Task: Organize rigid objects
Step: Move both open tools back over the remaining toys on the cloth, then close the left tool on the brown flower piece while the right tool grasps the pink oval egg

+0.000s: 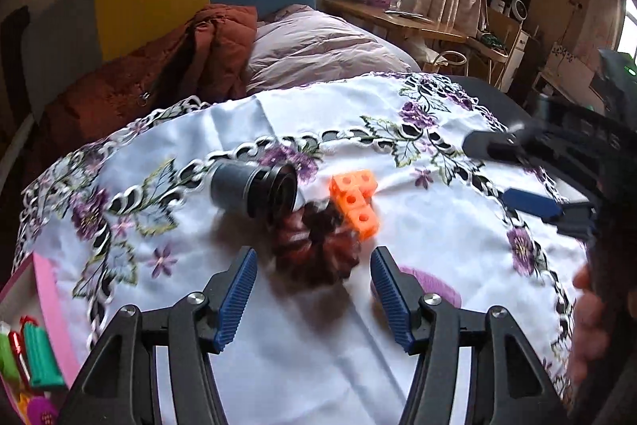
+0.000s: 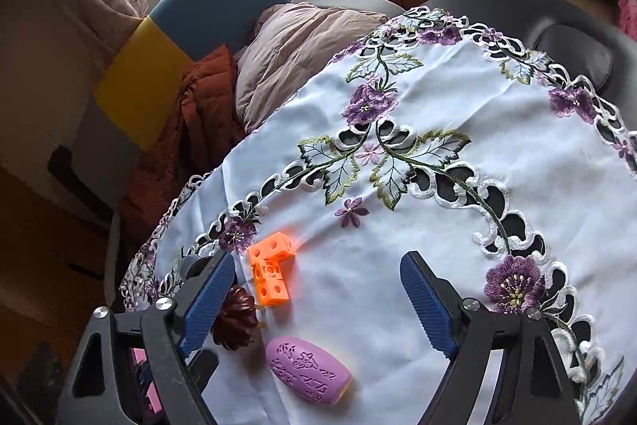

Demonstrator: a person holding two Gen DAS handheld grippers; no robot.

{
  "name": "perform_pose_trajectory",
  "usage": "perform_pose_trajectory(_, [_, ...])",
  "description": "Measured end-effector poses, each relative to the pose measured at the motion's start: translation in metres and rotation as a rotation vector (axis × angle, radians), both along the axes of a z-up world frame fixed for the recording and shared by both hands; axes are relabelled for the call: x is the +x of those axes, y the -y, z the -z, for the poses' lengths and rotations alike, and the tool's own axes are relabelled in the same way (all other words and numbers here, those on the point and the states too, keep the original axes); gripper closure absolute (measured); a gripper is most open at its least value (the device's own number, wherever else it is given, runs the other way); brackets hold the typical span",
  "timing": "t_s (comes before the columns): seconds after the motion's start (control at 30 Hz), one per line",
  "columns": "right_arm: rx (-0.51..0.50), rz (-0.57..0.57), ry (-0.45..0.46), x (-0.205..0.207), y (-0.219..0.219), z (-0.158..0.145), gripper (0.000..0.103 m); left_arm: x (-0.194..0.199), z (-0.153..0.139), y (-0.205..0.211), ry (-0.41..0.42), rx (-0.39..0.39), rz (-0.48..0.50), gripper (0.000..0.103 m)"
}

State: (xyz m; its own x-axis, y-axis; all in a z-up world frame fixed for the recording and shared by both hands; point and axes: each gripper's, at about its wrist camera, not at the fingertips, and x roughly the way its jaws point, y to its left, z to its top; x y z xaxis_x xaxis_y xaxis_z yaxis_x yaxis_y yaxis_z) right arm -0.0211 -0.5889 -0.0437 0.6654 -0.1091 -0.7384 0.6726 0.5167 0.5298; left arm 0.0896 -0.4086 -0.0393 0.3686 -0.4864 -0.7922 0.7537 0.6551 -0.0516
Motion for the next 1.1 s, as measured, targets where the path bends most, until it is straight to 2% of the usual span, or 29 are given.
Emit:
perform_pose_trajectory(0.13, [0.019,0.005,0.007,-0.001,0.002,0.001,0.017,0.007,0.005,0.018,0.012,0.003,0.019,0.045])
perform_pose_trajectory(0.17, [0.023,0.003,0.009,-0.001,0.002,0.002,0.017,0.010,0.008,0.022,0.005,0.001,0.021,0.050])
perform_pose_trajectory(0.2, [0.024,0.001,0.010,0.000,0.002,0.002,0.017,0.013,0.010,0.024,-0.001,0.000,0.020,0.059])
perform_pose_trajectory(0.3, [0.015,-0.012,0.004,0.003,-0.001,0.002,0.017,0.021,0.019,0.027,-0.015,-0.004,0.007,0.080])
perform_pose_trajectory(0.43, [-0.005,-0.021,0.006,0.003,-0.002,0.000,0.017,0.022,0.015,0.010,-0.072,-0.061,-0.011,0.080])
perform_pose_trajectory(0.63, [0.007,-0.037,-0.016,0.007,-0.001,0.005,0.017,-0.003,0.005,-0.038,-0.082,-0.083,-0.043,0.080])
perform_pose_trajectory(0.9, [0.051,-0.233,-0.124,0.035,-0.023,0.026,0.017,-0.034,-0.001,-0.088,-0.097,-0.086,-0.070,0.080])
perform_pose_trajectory(1.1, [-0.003,-0.375,-0.231,0.053,-0.048,0.038,0.017,-0.049,-0.013,-0.119,-0.090,-0.112,-0.093,0.080])
